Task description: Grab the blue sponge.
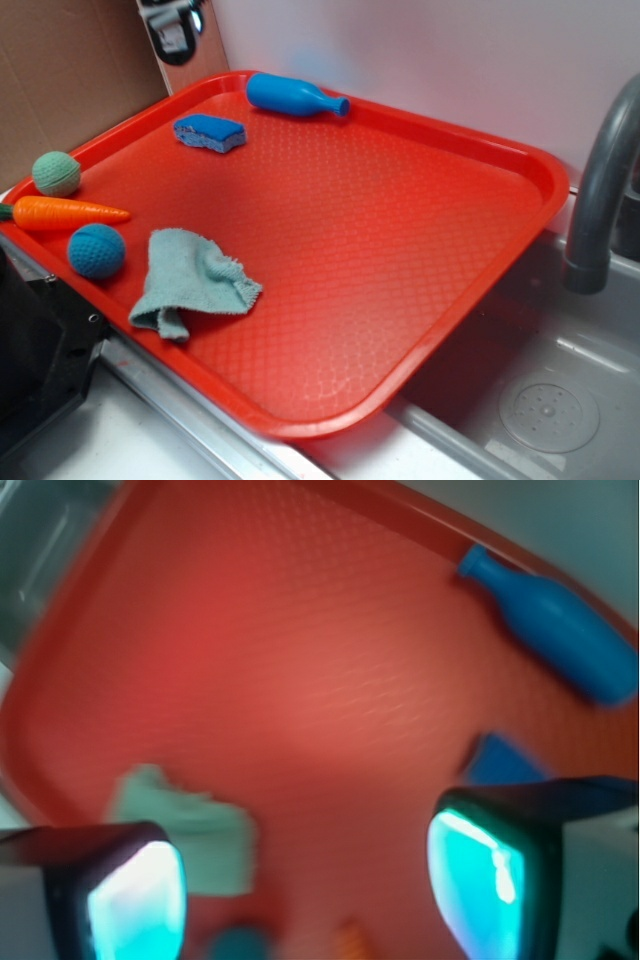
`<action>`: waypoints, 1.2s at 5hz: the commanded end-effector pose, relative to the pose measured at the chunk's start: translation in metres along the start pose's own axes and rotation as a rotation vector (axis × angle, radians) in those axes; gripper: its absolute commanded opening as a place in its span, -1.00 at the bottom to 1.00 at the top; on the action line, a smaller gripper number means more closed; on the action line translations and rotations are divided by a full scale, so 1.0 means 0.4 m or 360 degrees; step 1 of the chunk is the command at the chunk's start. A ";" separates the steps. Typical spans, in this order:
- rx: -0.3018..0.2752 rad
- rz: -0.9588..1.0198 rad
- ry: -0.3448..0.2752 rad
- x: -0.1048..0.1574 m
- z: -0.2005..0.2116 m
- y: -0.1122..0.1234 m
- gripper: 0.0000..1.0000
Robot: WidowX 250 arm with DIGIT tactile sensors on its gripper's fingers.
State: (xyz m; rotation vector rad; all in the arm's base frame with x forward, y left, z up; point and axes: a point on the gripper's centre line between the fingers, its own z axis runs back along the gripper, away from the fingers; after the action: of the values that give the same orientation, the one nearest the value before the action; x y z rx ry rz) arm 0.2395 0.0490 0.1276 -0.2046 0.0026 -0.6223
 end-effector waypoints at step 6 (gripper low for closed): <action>0.0127 -0.0492 0.0220 -0.035 -0.221 0.179 -1.00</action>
State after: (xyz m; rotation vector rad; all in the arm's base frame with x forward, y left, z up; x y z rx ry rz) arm 0.2615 0.0999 0.0181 -0.1035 0.1015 -0.9394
